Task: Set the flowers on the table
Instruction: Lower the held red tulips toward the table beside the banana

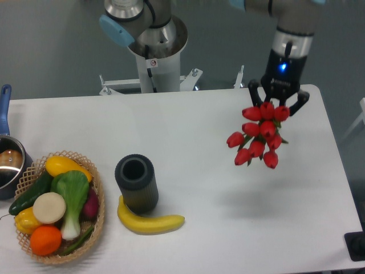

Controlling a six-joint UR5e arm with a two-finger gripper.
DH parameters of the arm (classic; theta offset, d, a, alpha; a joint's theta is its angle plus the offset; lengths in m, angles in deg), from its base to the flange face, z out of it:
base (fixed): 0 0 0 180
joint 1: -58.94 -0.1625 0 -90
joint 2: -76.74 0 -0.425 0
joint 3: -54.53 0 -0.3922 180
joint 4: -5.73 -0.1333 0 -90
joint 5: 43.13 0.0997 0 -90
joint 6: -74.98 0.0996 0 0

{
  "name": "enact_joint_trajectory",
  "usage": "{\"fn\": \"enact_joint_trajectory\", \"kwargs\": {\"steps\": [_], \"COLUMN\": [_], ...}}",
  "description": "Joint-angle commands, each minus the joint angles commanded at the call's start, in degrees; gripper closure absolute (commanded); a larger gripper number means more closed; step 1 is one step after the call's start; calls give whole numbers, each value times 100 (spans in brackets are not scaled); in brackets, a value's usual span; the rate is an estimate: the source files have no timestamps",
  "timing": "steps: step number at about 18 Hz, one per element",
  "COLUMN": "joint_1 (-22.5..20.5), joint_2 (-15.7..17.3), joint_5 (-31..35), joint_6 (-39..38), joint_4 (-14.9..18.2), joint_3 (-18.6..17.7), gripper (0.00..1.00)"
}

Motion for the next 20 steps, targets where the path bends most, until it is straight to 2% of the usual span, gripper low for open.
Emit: {"fn": "enact_joint_trajectory", "kwargs": {"steps": [3,11,14,18,20], "joint_1": [237,729,870,949,1002], "joint_2": [-369,-1072,-1292,-1504,-1583], "joint_5": [44,44,44,53,44], "joint_6": [-140,-369,-571,-571,-571], "joint_4": [-44,-404,-510,-519,-563], "joint_3": [176,448,554,677,721], "gripper": [65,65,64,56,56]}}
